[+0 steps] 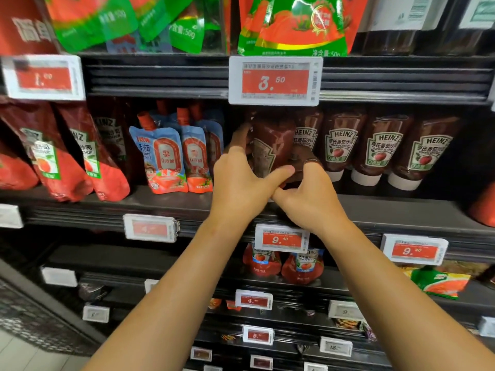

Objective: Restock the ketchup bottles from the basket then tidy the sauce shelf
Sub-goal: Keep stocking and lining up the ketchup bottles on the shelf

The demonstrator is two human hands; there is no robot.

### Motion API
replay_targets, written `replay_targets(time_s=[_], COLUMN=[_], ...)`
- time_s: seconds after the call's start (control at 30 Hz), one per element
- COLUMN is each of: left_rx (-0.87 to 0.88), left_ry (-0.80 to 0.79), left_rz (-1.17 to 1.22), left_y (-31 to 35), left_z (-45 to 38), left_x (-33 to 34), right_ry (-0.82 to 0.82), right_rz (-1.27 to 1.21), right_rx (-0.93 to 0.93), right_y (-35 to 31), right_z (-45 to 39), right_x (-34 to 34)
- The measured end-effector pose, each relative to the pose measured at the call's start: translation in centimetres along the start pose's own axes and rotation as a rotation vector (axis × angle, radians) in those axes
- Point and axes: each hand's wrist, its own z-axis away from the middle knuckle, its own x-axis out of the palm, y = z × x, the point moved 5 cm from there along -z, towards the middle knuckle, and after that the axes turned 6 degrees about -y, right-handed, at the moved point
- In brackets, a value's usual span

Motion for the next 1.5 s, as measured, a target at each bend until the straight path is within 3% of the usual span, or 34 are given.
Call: replay_targets(time_s=[0.2,0.4,0.5,0.57,0.67,0.73,0.97,1.1,1.3,1.5], left_rx=[-0.004,-0.013,-0.019,-0.043,-0.082,-0.096,-0.171,-0.107,-0.132,-0.127], left_ry=[-0.104,-0.290,-0.299,-0.260,-0.113,-0.078,-0.017,0.046,-0.006,0.015], left_rz=[0.111,0.335,0.394,0.261,-0.151,-0.257,-0.293,-0.305,-0.311,-0.311], left_y=[-1.4,-2.5,-2.6,-2.8,-3.0,-2.8,-3.5,-2.4,-2.8,-3.5], left_z=[-1.0,-1.4,-0.8,-0.3,0.1,-0.1,-0.2,-0.1,-0.2,-0.1], left_x=[0.0,-0.1,0.3,0.6,0.4,0.3,0.3,0.6,1.5,1.5], right_ry=[-0.035,0.019,0.023,0.008,-0.004,0.014,-0.058,-0.085,-0.091,0.026], right_rz=[-0.044,-0.075,0.022,0.171,0.317,0.380,0.581,0.585,0.534,0.354], right_rx=[0.036,-0.088,-0.120,-0.112,-0.119,-0.141,-0.112,-0.089,-0.103,-0.148], right_y=[0.7,-1.3,-3.2,-4.3,-5.0,-5.2,-5.0,-4.9,-3.3,0.4], right_z=[0.7,-1.6,-2.9,-3.5,-3.9,-4.0,-4.4,-4.5,-4.9,-3.7], right_x=[-0.5,-3.0,-3.8,-3.9,-3.4,-2.8,-1.4,-1.1,-0.7,-0.4])
